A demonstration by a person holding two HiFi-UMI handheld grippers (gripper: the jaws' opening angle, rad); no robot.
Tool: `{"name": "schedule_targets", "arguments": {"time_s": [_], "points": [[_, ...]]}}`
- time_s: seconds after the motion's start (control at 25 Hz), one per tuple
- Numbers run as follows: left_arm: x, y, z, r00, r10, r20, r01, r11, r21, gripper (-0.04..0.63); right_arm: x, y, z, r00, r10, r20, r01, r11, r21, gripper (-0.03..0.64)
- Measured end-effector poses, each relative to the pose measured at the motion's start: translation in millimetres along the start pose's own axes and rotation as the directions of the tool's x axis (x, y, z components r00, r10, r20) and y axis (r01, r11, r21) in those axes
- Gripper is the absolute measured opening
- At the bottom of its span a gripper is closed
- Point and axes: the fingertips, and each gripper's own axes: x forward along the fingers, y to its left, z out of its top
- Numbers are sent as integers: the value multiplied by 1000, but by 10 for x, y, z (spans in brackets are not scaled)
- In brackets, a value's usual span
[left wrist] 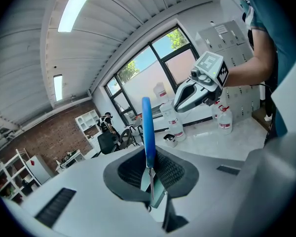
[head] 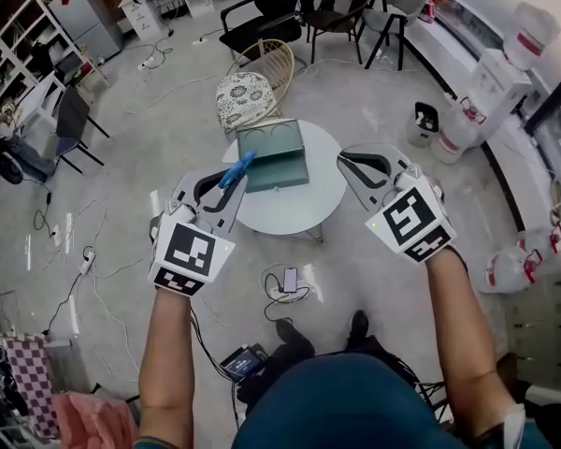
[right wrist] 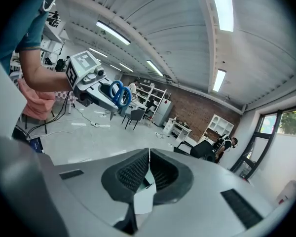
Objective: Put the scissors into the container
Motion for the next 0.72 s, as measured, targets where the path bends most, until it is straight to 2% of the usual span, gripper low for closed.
{"name": "schedule_targets", "arguments": {"time_s": [0.36,0.72], "points": [[-467,482,-467,999,-15,40,16,1000,-19,52,429,456,610,999,-22,-27,21,999,-33,38],[-782,788,-887,1000,6,27,-4,998,-59,52,910,778,964,999,25,-32,-27,998,-63,38]]}}
